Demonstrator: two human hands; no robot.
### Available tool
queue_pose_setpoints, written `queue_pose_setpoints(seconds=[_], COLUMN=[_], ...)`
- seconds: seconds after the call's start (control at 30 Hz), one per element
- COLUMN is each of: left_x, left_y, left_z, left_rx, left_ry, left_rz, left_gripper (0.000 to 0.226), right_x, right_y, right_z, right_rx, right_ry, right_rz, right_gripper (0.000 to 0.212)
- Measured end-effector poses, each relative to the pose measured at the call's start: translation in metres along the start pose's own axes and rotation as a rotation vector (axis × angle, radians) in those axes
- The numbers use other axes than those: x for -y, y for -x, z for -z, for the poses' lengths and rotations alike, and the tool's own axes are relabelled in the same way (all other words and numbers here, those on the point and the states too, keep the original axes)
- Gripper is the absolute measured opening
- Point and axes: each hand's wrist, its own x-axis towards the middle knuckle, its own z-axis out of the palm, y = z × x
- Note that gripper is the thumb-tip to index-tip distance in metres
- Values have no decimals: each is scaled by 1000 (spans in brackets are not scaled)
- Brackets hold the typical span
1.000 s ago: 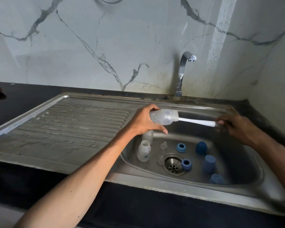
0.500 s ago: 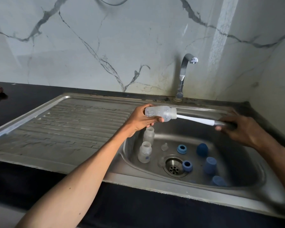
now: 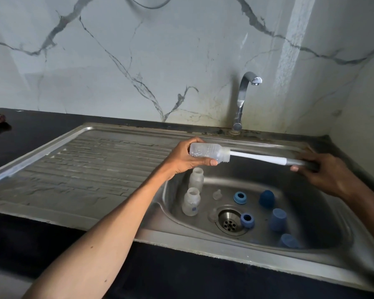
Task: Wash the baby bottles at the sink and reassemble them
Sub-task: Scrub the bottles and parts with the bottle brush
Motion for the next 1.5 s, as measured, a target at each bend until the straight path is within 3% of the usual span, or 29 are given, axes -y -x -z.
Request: queue_pose_setpoints(seconds=[0.03,0.1,0.2,0.33,0.5,0.6,0.73,0.9,1.07,1.23,1.4,1.5], left_x=[2,4,2,0,0,-1,-2,-4,-2,2,1,0], left_y=[0,1,2,4,5,4,7,8,5,6,4,5], left_z=[-1,-3,-5,-9,-11,-11,-15,-17,-14,-11,-10,-8], left_rx=[18,49,48,50,-1,-7,34,66,-7,-10,9,48], left_ry=[-20,-43,-60,-75,-24,26,57,88,102,93,76,73], left_rz=[-5,-7,-11,-47,-62,-68,-74,-2,-18,-5,-3,18], left_gripper=[53,56,52,49,48,47,46,48,44,44,44,42], right_x=[3,7,-2,-9,-12,-13,-13,-9,-12,-15,-17,-17], right_y=[2,5,3,0,-4,-4,-6,-5,-10,-15,-16,-16], right_z=[0,1,2,-6,-4,1,-5,-3,-8,-9,-10,-8], right_rx=[41,70,-40,-55,-258,-246,-124,-296,-74,-164,-52,-103], right_ry=[-18,-75,-38,78,250,208,372,63,136,33,69,16], right_rz=[21,18,3,-72,-153,-185,-188,-65,-135,-13,-84,-21], right_gripper=[28,45,63,78,48,45,31,55,69,68,71,57])
